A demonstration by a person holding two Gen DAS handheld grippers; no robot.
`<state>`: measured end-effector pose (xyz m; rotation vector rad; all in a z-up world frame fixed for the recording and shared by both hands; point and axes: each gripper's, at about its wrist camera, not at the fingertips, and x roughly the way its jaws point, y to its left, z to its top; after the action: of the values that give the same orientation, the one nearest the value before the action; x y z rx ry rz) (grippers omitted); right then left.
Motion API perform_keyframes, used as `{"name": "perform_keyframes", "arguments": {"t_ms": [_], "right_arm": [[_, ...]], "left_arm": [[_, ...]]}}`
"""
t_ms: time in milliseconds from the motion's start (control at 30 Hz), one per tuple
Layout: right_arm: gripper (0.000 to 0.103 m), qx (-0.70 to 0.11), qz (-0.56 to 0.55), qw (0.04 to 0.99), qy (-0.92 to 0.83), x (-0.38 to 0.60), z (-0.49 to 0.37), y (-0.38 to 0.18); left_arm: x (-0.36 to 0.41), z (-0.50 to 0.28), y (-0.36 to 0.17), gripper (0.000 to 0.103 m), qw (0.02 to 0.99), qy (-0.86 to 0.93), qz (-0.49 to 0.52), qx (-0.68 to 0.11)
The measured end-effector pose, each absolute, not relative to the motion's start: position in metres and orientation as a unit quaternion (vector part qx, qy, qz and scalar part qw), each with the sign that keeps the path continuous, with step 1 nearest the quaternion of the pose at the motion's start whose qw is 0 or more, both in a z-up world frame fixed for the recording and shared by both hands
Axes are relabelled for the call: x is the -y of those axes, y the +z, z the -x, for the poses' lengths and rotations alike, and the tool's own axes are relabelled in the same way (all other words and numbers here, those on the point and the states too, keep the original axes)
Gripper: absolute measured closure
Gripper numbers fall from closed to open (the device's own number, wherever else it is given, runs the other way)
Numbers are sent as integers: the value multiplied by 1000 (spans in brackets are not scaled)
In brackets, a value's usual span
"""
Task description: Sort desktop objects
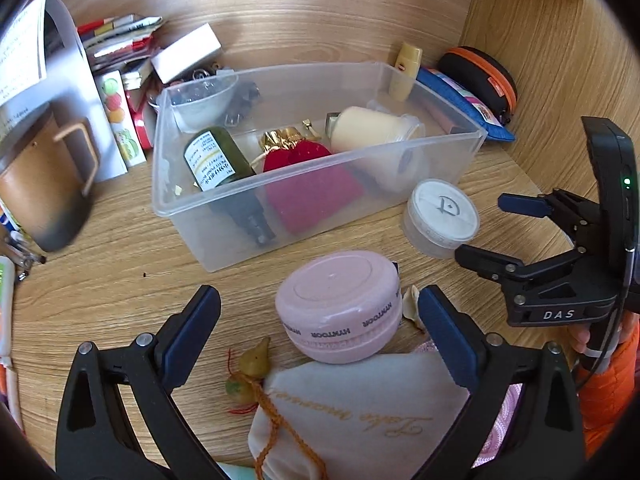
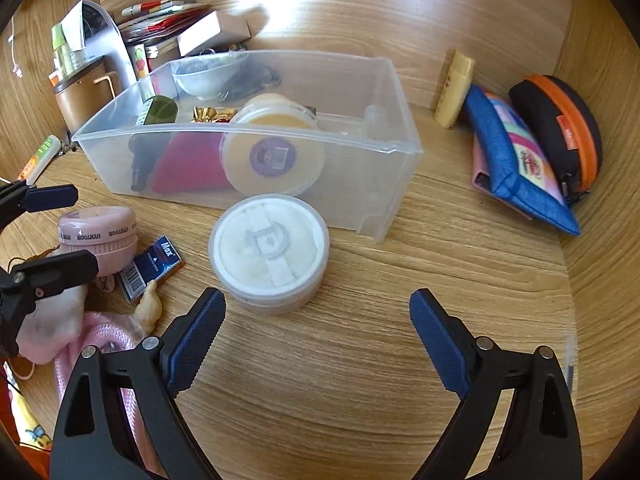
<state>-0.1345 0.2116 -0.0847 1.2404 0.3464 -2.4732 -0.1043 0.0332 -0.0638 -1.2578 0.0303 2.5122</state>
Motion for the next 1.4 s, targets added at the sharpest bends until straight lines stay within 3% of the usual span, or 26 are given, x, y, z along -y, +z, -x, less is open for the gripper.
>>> {"name": "perform_keyframes", "arguments": {"t_ms": [433, 567, 700, 867, 1033, 1400], "right_arm": [[11, -139, -453, 187, -861, -192, 150, -95], [11, -143, -448, 186, -863, -189, 151, -97], [11, -133, -444, 192, -865, -188, 152, -98], [14, -116, -444, 206, -864, -191, 153, -101], [39, -107, -443, 217, -863, -191, 152, -101], [41, -97, -425, 226, -871, -194, 142, -90]], "left_arm": [[-30, 114, -71, 5, 191, 860, 473, 17], [-32, 120, -80, 32, 200, 844, 497, 18], [-34, 119, -81, 37, 196, 844, 499, 11], [-33, 118, -80, 39, 194, 846, 496, 11], [-31, 120, -80, 40, 194, 849, 491, 18], [-18, 115, -78, 40, 181, 863, 471, 38]]}}
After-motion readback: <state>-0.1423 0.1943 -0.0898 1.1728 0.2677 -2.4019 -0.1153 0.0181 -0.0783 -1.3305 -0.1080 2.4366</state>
